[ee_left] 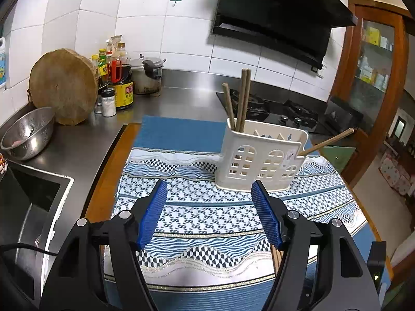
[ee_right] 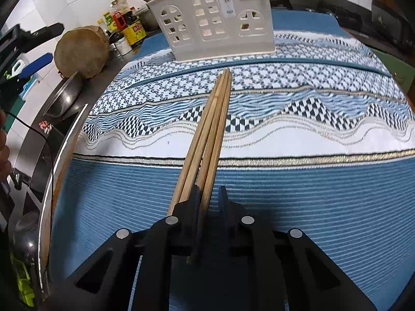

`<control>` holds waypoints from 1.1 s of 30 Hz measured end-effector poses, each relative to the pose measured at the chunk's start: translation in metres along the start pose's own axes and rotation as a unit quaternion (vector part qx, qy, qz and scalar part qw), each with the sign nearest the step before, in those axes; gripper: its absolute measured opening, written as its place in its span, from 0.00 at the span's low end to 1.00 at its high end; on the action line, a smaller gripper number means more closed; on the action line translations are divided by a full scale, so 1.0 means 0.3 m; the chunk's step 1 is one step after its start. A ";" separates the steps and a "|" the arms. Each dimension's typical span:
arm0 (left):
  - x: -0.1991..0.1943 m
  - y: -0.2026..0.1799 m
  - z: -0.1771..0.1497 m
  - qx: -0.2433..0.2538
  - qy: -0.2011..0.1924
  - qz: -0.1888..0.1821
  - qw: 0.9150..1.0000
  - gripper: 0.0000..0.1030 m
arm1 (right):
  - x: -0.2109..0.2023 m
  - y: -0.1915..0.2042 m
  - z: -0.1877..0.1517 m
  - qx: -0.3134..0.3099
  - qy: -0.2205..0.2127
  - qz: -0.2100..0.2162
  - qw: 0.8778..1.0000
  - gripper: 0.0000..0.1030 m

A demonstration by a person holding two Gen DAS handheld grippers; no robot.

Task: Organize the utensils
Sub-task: 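Lower the right gripper to the pile and close on a chopstick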

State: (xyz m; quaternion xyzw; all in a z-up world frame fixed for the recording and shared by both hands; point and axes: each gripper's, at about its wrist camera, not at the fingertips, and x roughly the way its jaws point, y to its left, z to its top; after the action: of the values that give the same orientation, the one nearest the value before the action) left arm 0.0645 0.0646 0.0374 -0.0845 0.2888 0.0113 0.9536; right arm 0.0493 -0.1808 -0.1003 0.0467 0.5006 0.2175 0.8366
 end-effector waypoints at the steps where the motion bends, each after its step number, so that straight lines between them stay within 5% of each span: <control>1: 0.000 0.003 -0.004 -0.001 0.001 0.000 1.000 0.66 | 0.003 0.000 -0.003 0.002 0.001 -0.004 1.000 0.14; 23: 0.026 0.043 -0.063 -0.010 0.024 0.008 1.000 0.66 | 0.002 0.021 -0.037 -0.010 0.003 -0.065 0.998 0.07; 33: 0.093 -0.103 -0.254 0.015 0.112 -0.047 0.993 0.66 | -0.045 -0.072 -0.054 -0.003 -0.007 -0.074 0.997 0.06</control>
State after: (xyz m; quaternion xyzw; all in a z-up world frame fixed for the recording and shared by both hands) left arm 0.0482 0.0206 -0.0357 -0.0841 0.3893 -0.0471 0.9161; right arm 0.0367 -0.2081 -0.1037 0.0083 0.4959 0.1566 0.8541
